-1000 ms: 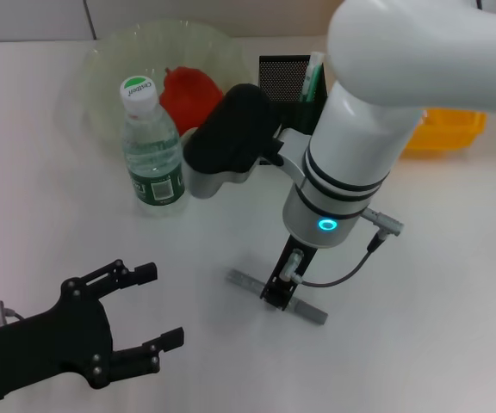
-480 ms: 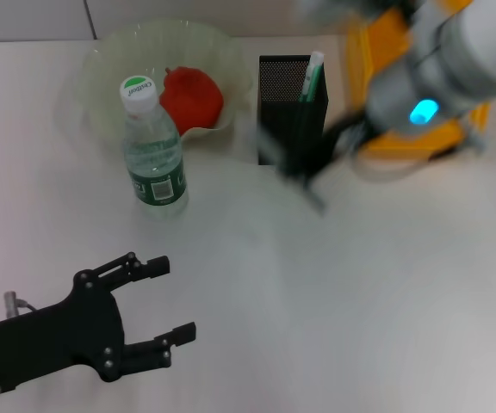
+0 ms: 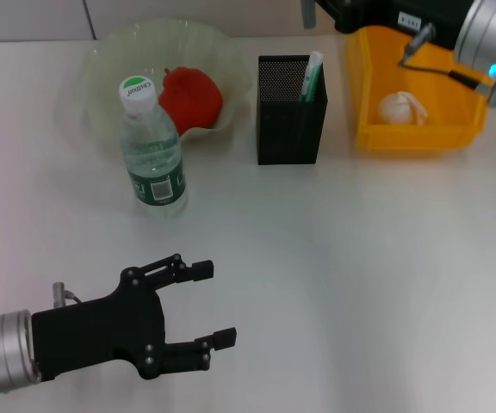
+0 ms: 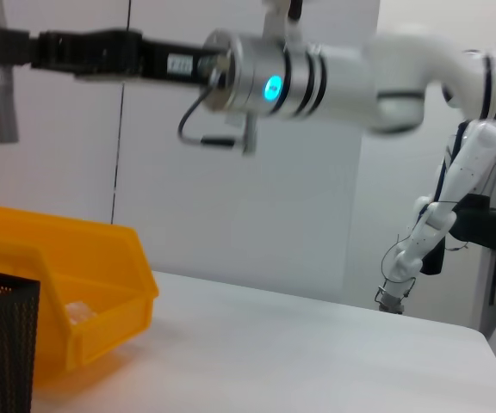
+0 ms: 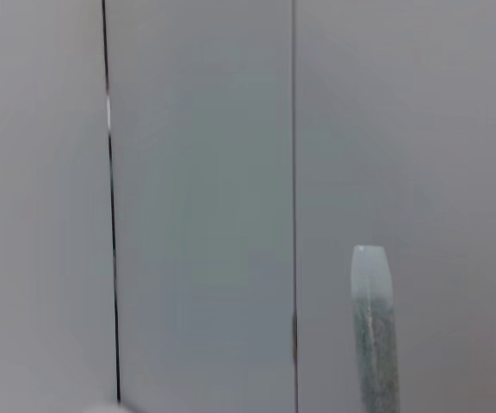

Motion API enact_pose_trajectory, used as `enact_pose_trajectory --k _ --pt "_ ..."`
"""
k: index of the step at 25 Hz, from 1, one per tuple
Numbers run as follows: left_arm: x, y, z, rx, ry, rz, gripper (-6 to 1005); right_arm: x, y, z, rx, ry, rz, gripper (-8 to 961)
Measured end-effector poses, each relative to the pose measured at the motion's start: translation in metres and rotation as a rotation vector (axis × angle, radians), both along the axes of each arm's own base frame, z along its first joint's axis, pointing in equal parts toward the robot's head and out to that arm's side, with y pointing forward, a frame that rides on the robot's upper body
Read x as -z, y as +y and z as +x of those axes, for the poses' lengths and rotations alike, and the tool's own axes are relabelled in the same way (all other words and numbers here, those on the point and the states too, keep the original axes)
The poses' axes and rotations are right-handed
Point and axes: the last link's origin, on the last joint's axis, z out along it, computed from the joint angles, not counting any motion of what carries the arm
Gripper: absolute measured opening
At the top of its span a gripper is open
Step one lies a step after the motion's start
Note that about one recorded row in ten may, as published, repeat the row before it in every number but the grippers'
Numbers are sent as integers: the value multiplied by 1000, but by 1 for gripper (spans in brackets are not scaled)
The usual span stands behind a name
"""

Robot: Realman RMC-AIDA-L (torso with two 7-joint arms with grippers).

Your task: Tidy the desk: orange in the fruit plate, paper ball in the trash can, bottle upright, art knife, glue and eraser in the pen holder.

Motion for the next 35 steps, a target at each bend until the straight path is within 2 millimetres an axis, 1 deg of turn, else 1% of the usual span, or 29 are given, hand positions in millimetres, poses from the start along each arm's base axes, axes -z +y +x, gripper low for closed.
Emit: enact_pose_trajectory --k 1,4,5,6,9,10,13,14,15,17,19,20,21,23,24,25,26,29,31,33,35 --pt "1 1 1 4 1 -2 844 0 0 0 0 0 0 123" --pt "1 2 2 7 -1 -4 844 16 6 20 -11 39 39 120" --pt "1 2 3 8 -2 -5 844 24 10 28 -1 40 45 119" --pt "1 2 3 8 -2 -5 844 24 10 28 -1 40 45 121" --pt "0 3 3 12 -3 -6 844 39 13 37 29 25 10 128" --pt "0 3 4 15 -3 -5 844 46 12 41 35 5 -3 130" --pt "0 5 5 19 -3 -5 844 51 10 42 27 -9 -13 136" --pt "0 5 5 21 -3 -5 844 53 8 43 22 -12 -17 138" --pt "0 6 6 24 -3 -5 844 55 0 48 15 -9 -21 140" --pt "0 7 7 29 -4 -5 844 55 -3 50 7 -7 -19 145" --pt "0 10 10 41 -4 -4 844 52 -15 57 -20 18 -4 149" --pt "0 13 11 47 -5 -4 844 45 -26 64 -32 66 16 191" --pt "0 13 11 47 -5 -4 844 45 -26 64 -32 66 16 232" --pt "0 16 14 53 -7 -2 844 36 -41 72 -47 129 31 315" --pt "0 17 15 55 -8 -3 844 30 -51 77 -54 158 30 357" --pt "-1 18 15 57 -9 -3 844 19 -72 88 -75 203 5 398" --pt "-1 19 16 58 -10 -1 844 19 -72 88 -75 203 5 440" --pt "-2 20 16 59 -10 2 844 5 -109 103 -146 196 -137 564" --pt "-3 21 17 58 -11 4 844 2 -141 113 -223 147 -280 633" --pt "-3 22 17 60 -11 4 844 -1 -163 124 -251 115 -350 701" --pt "-3 24 18 57 -9 0 844 0 -181 137 -236 67 -401 770"
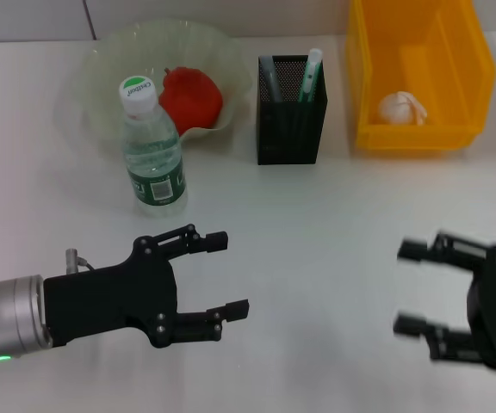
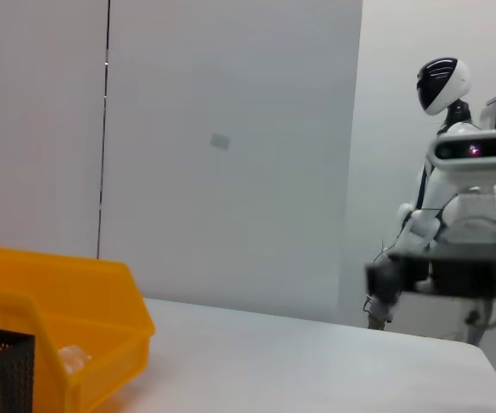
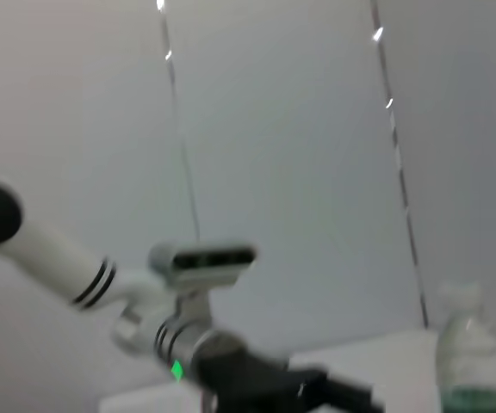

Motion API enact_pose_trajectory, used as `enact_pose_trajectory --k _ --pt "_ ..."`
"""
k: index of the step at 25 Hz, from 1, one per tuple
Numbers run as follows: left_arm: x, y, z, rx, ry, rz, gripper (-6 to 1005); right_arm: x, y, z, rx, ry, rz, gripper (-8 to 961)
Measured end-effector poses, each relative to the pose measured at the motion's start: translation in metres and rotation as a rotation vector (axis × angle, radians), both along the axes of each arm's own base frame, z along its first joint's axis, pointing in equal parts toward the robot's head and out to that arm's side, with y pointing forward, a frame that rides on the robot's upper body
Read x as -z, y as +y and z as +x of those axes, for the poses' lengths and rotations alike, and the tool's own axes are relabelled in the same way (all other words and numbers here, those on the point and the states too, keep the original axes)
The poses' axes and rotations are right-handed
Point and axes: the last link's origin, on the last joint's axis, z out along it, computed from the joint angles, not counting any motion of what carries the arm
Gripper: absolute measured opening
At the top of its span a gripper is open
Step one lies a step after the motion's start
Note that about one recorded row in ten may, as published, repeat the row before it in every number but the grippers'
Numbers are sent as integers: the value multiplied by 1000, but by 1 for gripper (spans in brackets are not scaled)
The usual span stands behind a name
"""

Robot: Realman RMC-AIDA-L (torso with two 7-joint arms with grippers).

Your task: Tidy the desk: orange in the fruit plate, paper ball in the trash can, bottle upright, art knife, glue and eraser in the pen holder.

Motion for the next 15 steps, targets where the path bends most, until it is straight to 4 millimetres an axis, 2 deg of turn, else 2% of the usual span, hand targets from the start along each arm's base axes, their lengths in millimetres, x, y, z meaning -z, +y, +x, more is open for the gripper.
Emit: enact_pose_trajectory --k 4,15 --pt "0 1 0 -4 3 -1 844 4 -6 6 4 -45 -23 769" --pt "0 -3 -3 -13 1 -5 844 9 -2 5 7 -78 -4 766"
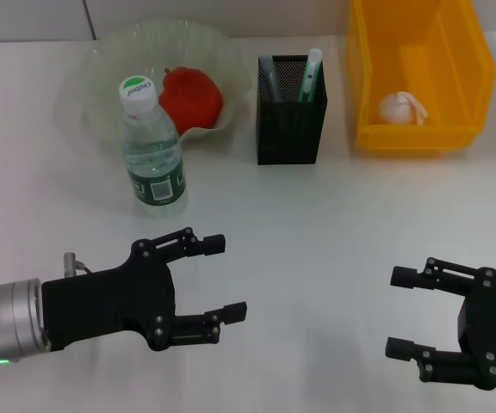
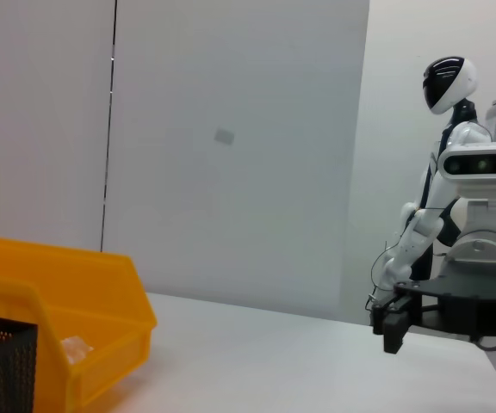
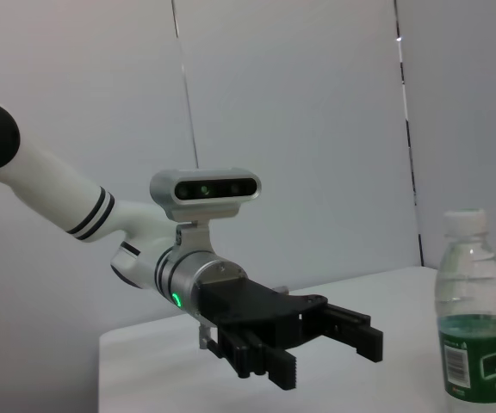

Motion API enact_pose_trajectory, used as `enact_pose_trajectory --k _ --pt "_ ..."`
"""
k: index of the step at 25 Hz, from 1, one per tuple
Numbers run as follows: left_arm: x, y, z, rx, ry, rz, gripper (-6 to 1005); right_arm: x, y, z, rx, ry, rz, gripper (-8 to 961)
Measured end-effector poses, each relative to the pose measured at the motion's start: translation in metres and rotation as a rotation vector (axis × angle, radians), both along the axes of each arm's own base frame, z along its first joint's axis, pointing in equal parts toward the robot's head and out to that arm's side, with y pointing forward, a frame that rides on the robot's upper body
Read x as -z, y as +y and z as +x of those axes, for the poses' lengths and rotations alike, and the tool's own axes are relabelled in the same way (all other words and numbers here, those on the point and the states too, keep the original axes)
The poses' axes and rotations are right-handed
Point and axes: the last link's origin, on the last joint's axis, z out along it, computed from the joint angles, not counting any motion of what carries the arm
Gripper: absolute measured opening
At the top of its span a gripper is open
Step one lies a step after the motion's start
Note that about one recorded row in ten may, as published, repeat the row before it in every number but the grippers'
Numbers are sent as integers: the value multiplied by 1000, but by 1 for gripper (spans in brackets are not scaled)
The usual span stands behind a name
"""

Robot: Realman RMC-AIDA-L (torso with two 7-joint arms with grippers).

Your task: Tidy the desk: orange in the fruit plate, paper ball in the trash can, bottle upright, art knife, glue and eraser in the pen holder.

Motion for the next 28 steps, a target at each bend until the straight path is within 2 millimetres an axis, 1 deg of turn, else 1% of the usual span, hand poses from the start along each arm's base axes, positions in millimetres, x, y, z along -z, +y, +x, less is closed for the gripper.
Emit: enact_pose_trajectory --k 17,28 --pt "1 -3 -3 -13 2 -5 844 4 6 -3 18 9 29 766" --pt "1 -4 -4 -18 3 -3 844 2 8 -4 17 8 38 766"
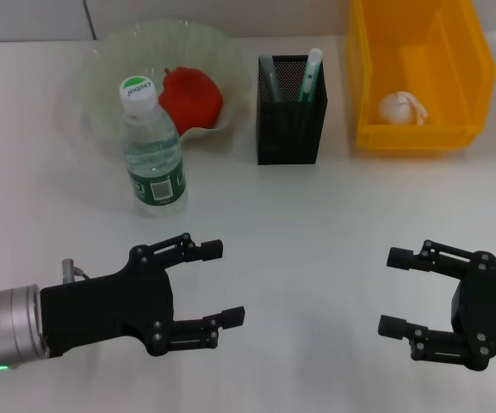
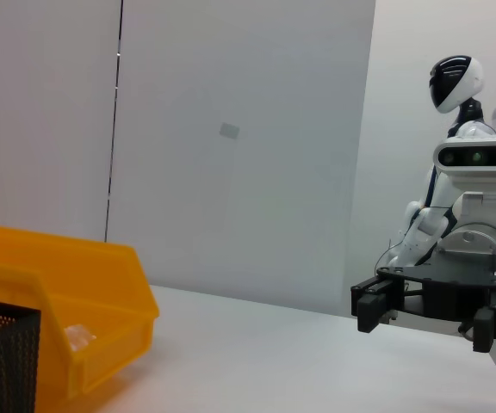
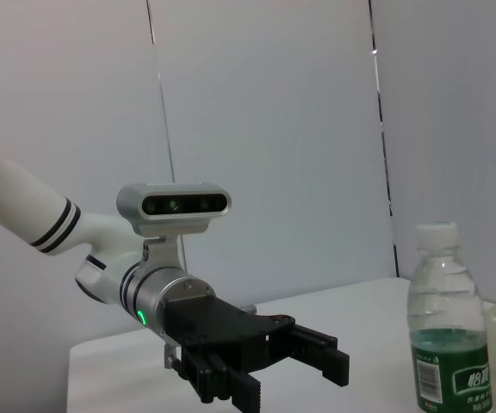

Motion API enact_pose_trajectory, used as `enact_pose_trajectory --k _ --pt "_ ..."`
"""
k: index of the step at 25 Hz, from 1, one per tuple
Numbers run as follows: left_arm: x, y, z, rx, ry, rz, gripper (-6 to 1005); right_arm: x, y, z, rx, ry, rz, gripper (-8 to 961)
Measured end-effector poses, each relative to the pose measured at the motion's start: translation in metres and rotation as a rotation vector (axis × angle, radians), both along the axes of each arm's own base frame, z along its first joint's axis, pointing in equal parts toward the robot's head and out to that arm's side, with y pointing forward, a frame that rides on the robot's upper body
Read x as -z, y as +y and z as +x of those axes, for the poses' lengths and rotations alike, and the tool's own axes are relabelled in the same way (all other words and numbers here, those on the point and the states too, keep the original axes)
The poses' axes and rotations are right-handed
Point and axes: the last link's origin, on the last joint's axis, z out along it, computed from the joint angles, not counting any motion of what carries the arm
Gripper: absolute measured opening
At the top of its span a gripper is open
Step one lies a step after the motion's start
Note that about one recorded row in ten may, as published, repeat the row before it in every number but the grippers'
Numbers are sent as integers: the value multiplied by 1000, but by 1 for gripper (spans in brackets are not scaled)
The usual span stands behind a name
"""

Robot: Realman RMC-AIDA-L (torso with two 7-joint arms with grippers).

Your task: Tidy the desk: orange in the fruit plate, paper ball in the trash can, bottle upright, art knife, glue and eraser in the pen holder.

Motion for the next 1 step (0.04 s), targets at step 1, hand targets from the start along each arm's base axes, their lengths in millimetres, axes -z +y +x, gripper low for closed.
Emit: enact_pose_trajectory --k 1 --pt "0 0 0 0 0 1 844 0 0 0 0 0 1 766"
